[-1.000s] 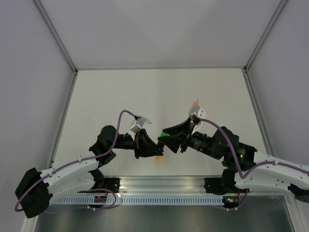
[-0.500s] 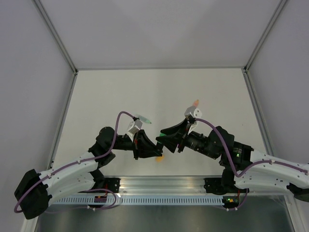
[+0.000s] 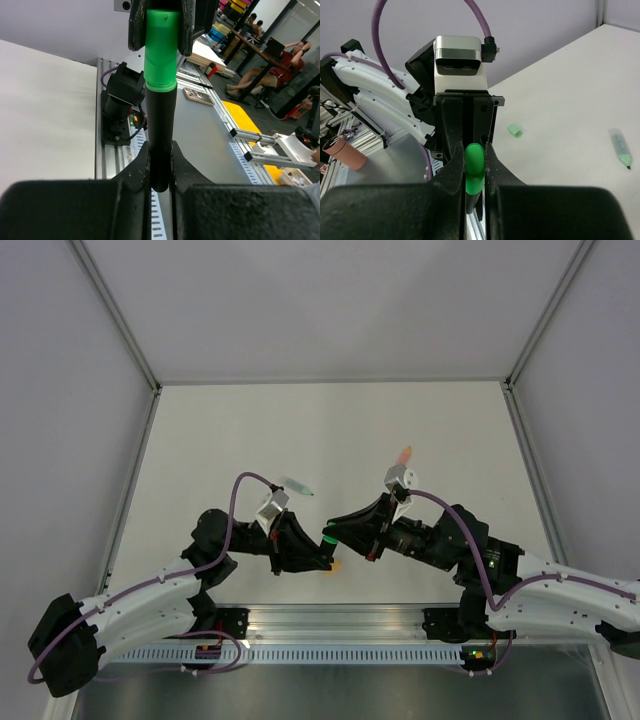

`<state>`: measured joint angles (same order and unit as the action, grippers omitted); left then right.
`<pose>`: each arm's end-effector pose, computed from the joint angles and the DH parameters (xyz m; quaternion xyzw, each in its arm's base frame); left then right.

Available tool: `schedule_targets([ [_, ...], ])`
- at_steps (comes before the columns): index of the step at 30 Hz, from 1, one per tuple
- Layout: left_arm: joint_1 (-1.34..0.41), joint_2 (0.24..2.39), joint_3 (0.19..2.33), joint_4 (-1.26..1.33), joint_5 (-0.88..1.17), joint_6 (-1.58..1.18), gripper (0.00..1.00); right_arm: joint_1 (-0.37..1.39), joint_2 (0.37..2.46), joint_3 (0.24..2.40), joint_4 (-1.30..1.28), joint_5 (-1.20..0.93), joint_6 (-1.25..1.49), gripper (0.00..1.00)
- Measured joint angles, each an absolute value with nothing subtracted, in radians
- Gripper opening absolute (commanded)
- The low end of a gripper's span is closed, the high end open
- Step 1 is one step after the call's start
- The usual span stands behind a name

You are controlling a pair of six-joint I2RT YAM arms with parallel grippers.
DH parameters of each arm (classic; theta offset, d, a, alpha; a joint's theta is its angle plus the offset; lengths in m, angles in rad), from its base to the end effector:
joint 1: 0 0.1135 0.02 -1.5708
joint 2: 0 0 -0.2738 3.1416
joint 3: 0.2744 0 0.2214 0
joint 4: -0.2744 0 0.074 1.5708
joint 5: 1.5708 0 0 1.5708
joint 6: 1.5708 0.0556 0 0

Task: Insert the pens into the pen caps

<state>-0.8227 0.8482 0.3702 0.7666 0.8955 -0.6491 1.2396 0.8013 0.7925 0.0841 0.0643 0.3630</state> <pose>0.0770 -0.1468 0.3051 0.3924 0.5070 -0.6769 0.3617 0.0594 0.1617 0.3780 -0.2671 0.6254 0.5112 0.5256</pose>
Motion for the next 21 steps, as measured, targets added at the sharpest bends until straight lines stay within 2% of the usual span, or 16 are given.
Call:
schedule_targets([
  [5, -0.827, 0.843, 0.382, 0.765, 0.9, -0.693, 0.02, 1.24, 0.785, 0.788, 0.088, 0.047, 0.363, 0.0],
  [21, -0.833, 0.845, 0.51, 0.529, 0.88, -0.633, 0.02, 1.22, 0.767, 0.728, 0.222, 0.071, 0.417, 0.0],
])
